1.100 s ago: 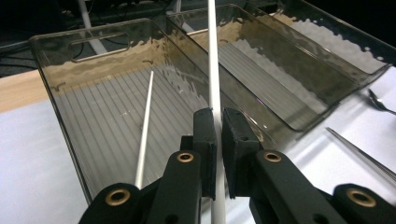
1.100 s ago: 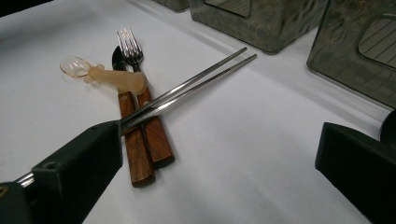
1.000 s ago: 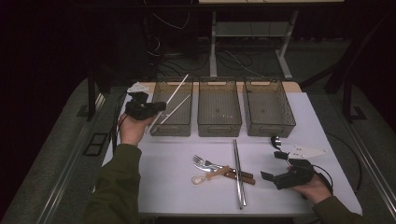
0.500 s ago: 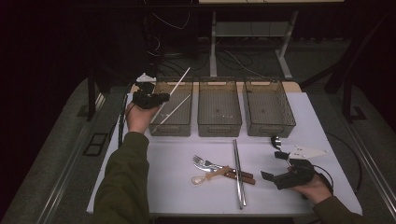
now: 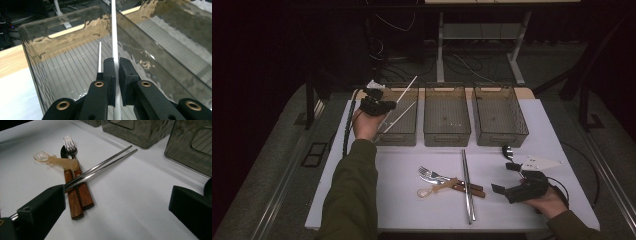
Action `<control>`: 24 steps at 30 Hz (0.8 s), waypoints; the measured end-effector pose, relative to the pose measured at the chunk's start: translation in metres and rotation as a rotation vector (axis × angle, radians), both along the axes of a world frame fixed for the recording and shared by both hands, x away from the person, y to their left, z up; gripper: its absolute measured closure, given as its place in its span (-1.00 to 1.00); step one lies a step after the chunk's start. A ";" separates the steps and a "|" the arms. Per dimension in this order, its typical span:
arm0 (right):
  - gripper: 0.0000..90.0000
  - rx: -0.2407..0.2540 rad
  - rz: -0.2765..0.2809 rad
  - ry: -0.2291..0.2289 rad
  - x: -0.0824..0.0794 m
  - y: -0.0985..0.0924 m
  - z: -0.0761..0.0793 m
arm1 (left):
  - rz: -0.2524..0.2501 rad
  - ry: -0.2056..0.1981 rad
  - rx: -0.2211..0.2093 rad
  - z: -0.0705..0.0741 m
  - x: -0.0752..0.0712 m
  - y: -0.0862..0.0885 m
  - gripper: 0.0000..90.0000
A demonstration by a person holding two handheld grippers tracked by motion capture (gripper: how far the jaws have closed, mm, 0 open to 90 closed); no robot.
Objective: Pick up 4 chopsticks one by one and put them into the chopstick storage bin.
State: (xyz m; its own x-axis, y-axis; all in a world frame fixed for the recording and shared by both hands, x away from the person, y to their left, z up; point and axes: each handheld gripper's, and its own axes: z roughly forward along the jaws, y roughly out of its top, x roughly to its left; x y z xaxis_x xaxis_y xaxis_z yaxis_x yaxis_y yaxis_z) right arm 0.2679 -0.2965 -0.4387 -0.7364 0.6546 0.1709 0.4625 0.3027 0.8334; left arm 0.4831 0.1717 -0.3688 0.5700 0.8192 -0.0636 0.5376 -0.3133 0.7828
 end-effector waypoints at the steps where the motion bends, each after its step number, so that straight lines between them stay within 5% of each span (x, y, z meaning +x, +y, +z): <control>1: -0.98 0.000 0.000 0.000 0.000 0.000 0.000 | -0.001 0.007 0.011 -0.002 0.001 -0.001 0.87; 9: -0.98 0.001 -0.001 -0.001 0.000 0.000 0.000 | 0.011 0.058 0.057 -0.019 0.003 -0.002 0.87; 20: -0.98 -0.002 0.000 -0.002 -0.001 0.000 0.000 | 0.012 0.100 0.096 -0.021 0.004 -0.005 0.85; 24: -0.98 -0.001 -0.001 -0.002 -0.001 0.000 0.000 | 0.012 0.099 0.091 -0.020 0.004 -0.004 0.66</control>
